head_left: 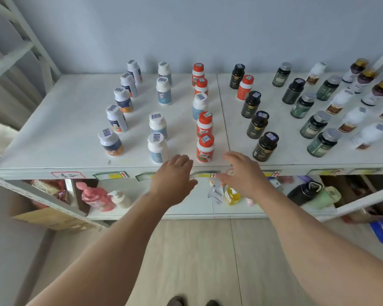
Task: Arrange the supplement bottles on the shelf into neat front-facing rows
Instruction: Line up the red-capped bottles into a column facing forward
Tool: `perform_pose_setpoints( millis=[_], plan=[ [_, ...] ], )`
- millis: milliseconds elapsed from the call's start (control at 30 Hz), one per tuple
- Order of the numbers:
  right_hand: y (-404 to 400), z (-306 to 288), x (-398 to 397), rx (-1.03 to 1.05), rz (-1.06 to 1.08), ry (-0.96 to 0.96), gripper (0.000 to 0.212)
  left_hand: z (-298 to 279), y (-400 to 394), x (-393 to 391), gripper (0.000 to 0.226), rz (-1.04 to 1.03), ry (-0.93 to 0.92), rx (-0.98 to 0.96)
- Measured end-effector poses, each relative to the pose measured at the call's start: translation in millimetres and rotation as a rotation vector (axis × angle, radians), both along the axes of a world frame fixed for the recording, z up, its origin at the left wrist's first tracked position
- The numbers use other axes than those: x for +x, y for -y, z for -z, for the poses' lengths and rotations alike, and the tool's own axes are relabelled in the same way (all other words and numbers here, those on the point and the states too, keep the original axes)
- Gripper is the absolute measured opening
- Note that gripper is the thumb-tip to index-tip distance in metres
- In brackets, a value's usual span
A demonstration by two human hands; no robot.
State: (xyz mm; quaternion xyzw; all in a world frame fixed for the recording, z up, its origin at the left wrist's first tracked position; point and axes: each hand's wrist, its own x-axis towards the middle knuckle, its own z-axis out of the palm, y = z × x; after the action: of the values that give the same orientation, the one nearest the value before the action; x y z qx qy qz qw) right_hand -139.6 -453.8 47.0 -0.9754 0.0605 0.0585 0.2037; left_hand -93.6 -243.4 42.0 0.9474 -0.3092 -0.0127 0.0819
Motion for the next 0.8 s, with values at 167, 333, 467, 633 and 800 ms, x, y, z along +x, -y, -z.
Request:
perform_pose_setpoints(
  millis=[167,333,467,633,800],
  plan=[
    [1.4,44.0,16.7,-0.142,-0.016,0.077,0.072,34.9,8.7,17.5,0.063,-0.041,0.043,-0.005],
    [-1.5,69.0,18.5,-0.154,0.062,0.270,0.065,58.5,8.8,24.6,0.054,-0.076,0.102,-0.090],
    [-2.1,75.9,18.0,-0.140,0.082,0.345,0.054,63.3,8.9,25.6,0.044,-0.093,0.143,-0.151],
    [-2.9,76.6,17.7,-0.125,0.098,0.355,0.051,59.8,10.4,23.9,0.042,-0.112,0.144,-0.165],
    [-3.8,74.0,18.5,-0.110,0.104,0.340,0.049,58.7,11.2,21.4,0.041,-0.136,0.123,-0.185]
  ],
)
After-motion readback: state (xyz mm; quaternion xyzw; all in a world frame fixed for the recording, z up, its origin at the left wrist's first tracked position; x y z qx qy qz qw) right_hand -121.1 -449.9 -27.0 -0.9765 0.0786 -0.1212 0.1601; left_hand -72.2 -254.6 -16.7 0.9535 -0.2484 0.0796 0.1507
